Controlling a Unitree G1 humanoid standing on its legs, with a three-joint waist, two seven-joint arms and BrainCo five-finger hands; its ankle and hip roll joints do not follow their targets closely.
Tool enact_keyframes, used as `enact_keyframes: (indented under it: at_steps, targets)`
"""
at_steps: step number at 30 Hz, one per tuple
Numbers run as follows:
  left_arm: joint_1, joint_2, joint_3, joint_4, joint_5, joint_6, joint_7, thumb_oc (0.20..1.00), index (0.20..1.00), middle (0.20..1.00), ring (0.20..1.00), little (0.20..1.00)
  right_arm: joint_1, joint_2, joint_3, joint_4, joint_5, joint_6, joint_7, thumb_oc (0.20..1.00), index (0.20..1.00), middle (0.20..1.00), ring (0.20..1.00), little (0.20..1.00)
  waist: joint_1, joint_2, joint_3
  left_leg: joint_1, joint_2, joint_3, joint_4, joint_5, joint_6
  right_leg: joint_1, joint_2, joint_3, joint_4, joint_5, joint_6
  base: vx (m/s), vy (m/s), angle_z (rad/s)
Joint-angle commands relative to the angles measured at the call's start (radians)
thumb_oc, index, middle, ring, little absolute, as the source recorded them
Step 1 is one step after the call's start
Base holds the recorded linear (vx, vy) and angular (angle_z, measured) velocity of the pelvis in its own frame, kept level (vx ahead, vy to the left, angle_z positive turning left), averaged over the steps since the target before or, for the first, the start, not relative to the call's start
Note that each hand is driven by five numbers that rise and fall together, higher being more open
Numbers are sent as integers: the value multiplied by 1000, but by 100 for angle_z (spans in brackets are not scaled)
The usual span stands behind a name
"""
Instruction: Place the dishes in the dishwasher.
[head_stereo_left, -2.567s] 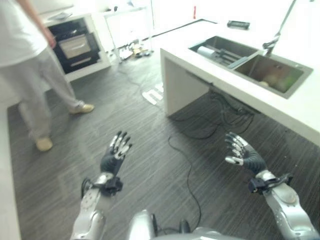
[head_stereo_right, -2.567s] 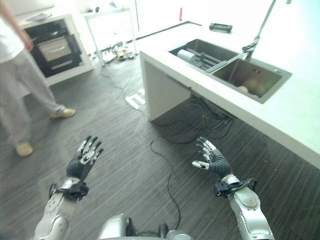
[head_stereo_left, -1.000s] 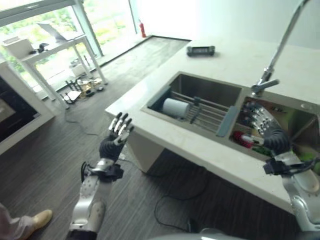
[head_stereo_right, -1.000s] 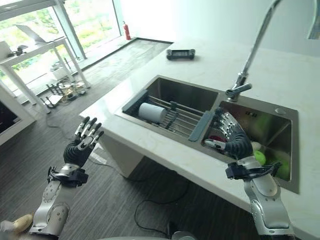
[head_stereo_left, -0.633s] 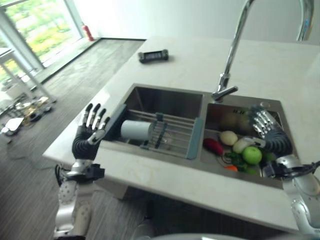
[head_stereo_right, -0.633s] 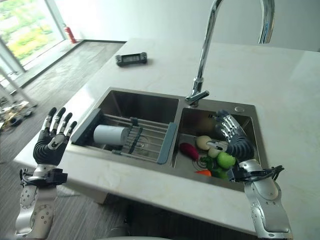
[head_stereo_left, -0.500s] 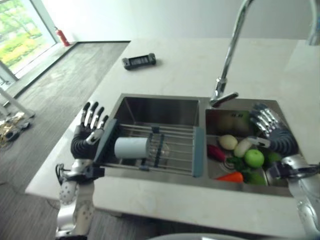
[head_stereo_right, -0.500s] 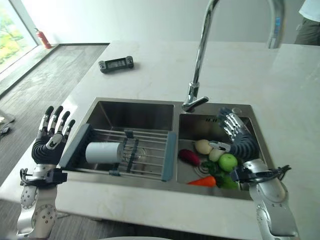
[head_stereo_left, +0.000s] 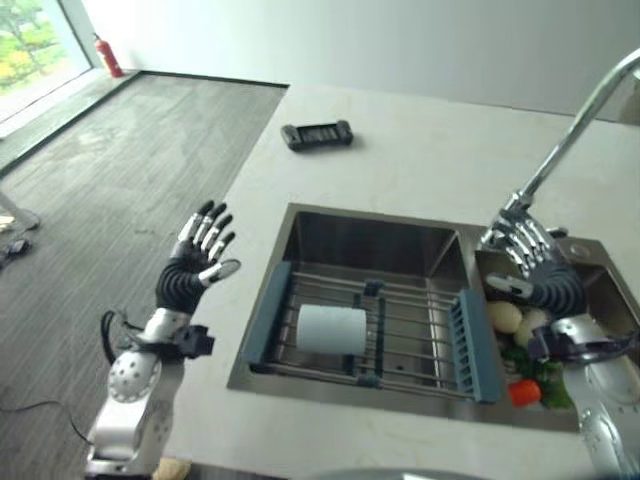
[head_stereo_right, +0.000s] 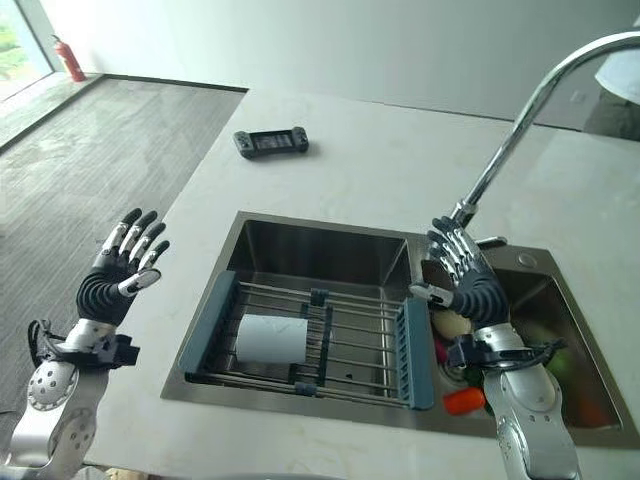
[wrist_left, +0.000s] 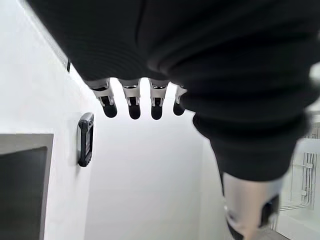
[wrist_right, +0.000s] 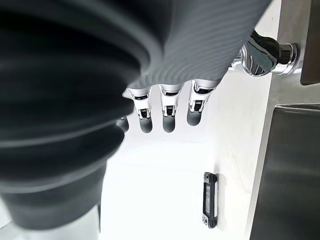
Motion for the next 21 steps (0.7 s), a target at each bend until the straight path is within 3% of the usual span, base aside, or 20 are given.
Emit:
enact_keyframes:
  at_steps: [1,3,9,14,21]
  targets:
    - [-48,11,18,-84,172,-34,-22,1000,1000,1000,1000,1000,-70,-47,-13,-4,13,-62,-35,1000,1000,1000,1000,1000,-35,44,-24,89,112,-61,7,-96,-42,50,23,-1,-27,102,22,-53,-166,-13]
    - [-43,55,11,-79,330,-24,-1,1000,1000,1000,1000,1000,-75,-70,-16,-6,15,-55,-27,1000,1000,1000,1000,1000,-41,50,-24,98,114,-49,7,-102,-42,41,27,-9,-27,100,26,-47,-139,-8]
    - [-57,168,7,-46,587,-2,37,1000,1000,1000,1000,1000,-100,-134,-10,-14,20,-27,-22,1000,1000,1000,1000,1000,-57,66,-33,113,123,-37,7,-105,-48,41,55,10,-27,82,18,-23,-112,-19]
    - [-83,235,-10,-43,784,-2,-6,1000,1000,1000,1000,1000,-95,-154,-22,-20,30,-22,-6,1000,1000,1000,1000,1000,-81,77,-42,119,133,-31,7,-105,-56,44,73,19,-27,69,9,-15,-79,-11]
    - [-114,293,-91,-18,935,100,-123,1000,1000,1000,1000,1000,-111,-176,-16,-20,23,-15,12,1000,1000,1000,1000,1000,-102,90,-48,129,145,-16,7,-105,-64,50,86,21,-27,61,5,-18,-37,-2]
